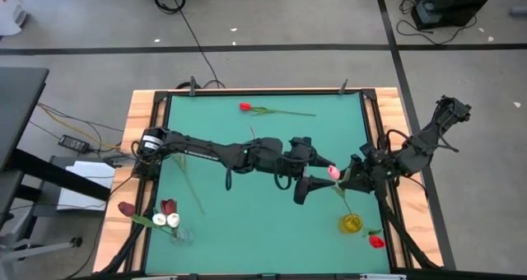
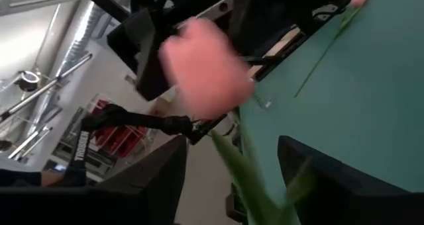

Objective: Sort flowers into vase by color
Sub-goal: Put the right pink flower into the yellow vase

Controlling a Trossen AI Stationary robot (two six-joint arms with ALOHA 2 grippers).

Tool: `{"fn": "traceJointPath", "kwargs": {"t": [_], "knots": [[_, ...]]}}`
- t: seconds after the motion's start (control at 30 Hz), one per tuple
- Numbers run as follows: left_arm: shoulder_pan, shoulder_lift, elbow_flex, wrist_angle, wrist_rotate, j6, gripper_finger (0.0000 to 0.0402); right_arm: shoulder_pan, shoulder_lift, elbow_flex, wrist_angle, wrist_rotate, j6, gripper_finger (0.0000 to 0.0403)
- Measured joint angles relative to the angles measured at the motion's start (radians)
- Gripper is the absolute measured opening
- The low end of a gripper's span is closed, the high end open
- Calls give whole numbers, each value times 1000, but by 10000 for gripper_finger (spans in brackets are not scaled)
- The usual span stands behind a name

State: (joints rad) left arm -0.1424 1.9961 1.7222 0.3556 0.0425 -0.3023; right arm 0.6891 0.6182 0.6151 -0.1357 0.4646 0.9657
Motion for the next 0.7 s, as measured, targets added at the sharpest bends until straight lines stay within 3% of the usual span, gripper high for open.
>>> {"fn": "traceJointPath", "kwargs": {"t": [0.3, 0.43, 0.53, 0.7], "knots": [[-6, 0, 0, 37, 66, 60, 173, 0, 17, 0, 6, 10, 18, 245], [-6, 0, 0, 32, 76, 61, 126, 2, 9, 0, 79, -45, -38, 245], [-5, -1, 0, 36, 125, 62, 107, 2, -10, 0, 133, -55, -82, 245], [-6, -1, 0, 32, 170, 76, 101, 2, -53, 0, 144, 19, -121, 245]]}}
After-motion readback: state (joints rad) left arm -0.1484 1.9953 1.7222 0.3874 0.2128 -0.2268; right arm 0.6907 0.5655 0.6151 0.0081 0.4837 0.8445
